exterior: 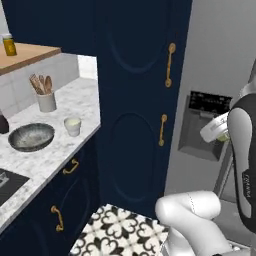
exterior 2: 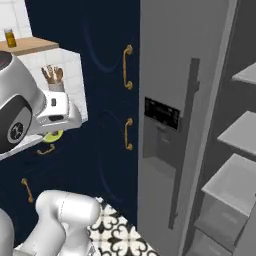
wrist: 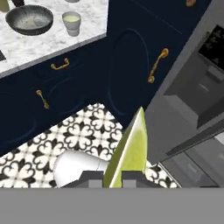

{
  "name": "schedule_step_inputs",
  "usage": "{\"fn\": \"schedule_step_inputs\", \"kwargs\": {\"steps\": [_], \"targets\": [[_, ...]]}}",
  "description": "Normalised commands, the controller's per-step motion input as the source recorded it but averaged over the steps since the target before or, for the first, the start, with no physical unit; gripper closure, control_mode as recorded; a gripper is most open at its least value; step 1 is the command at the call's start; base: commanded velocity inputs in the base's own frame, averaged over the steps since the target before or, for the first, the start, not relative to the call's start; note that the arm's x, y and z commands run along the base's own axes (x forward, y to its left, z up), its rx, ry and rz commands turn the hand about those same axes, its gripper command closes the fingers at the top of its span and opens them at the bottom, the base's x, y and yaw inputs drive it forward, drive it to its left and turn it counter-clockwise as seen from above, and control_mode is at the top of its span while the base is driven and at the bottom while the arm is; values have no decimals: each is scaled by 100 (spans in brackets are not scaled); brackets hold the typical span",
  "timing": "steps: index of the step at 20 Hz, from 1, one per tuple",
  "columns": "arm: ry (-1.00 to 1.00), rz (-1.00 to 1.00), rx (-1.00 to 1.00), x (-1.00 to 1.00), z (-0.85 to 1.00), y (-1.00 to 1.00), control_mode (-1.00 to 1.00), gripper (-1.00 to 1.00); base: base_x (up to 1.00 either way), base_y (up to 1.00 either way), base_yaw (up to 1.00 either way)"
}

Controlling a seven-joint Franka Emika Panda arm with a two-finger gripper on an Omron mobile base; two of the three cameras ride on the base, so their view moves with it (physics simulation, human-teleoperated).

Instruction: Grab a lemon wedge from the fridge and one ice cube from the ice bowl, and put them in the glass of lemonade.

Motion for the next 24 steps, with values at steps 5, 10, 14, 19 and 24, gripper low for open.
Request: {"fn": "schedule_step_inputs", "kwargs": {"steps": [5,10,14,19,24], "targets": [[0,0,0,0,0,0,100,100,6,42,80],[0,0,0,0,0,0,100,100,79,43,51],[0,0,0,0,0,0,100,100,100,13,11],[0,0,0,0,0,0,100,100,72,-18,4],[0,0,0,0,0,0,100,100,65,-35,26]]}}
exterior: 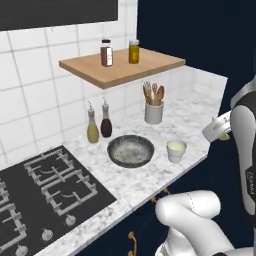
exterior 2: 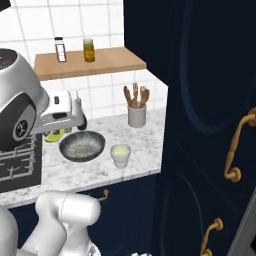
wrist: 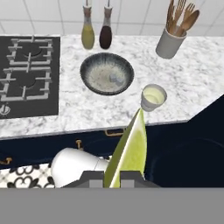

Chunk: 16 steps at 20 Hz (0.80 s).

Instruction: Grab a lemon wedge from the fridge and one ice cube from the ice bowl, and put them in the glass of lemonade.

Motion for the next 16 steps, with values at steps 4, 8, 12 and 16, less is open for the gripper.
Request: {"fn": "schedule_step_inputs", "kwargs": {"steps": [4,8,12,16], "targets": [[0,0,0,0,0,0,100,100,87,-27,23],[0,0,0,0,0,0,100,100,66,-21,19],[0,0,0,0,0,0,100,100,2,0,3],[0,0,0,0,0,0,100,100,0,0,0]]}}
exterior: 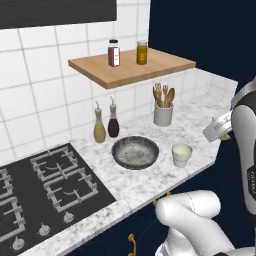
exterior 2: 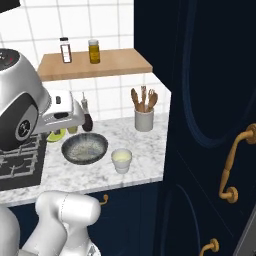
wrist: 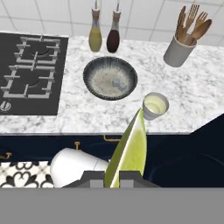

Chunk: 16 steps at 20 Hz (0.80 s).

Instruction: Grab a lemon wedge from the fridge and one ice cube from the ice bowl, and put them in the glass of lemonade.

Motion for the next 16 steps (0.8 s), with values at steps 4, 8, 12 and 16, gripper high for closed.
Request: {"fn": "schedule_step_inputs", "kwargs": {"steps": [4,8,12,16], "targets": [[10,0,0,24,-39,-5,-100,100,0,0,0],[17,0,0,71,-81,0,-100,100,0,0,0],[0,0,0,90,-75,-1,-100,100,0,0,0],[0,0,0,100,-80,-3,-100,100,0,0,0]]}}
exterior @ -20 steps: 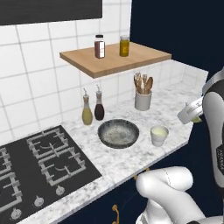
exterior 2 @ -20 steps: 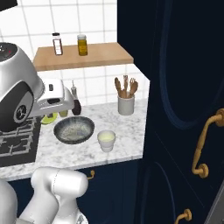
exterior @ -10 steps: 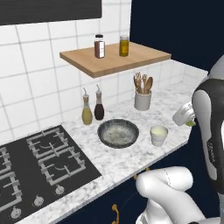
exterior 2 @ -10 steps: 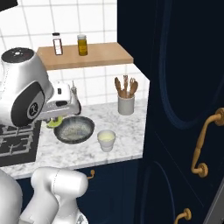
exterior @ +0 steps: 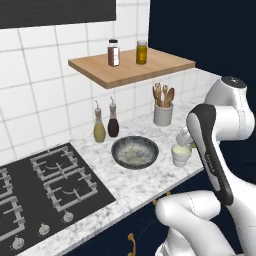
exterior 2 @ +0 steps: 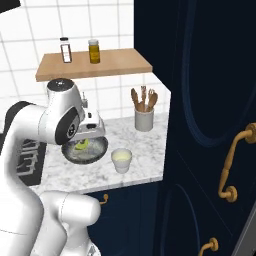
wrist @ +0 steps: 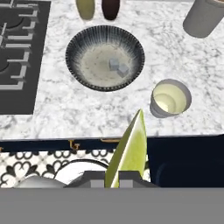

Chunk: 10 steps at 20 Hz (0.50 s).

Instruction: Grab a lemon wedge from the fridge and one ice cube from the ice bowl, and put them in the glass of lemonade.

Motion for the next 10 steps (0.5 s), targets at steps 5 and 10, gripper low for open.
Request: {"fn": "schedule_step_inputs", "kwargs": {"steps": [5,10], "targets": [[4,0,0,91,-53,-40,-100,100,0,0,0],[5,0,0,54,-33,-32,-100,100,0,0,0]]}}
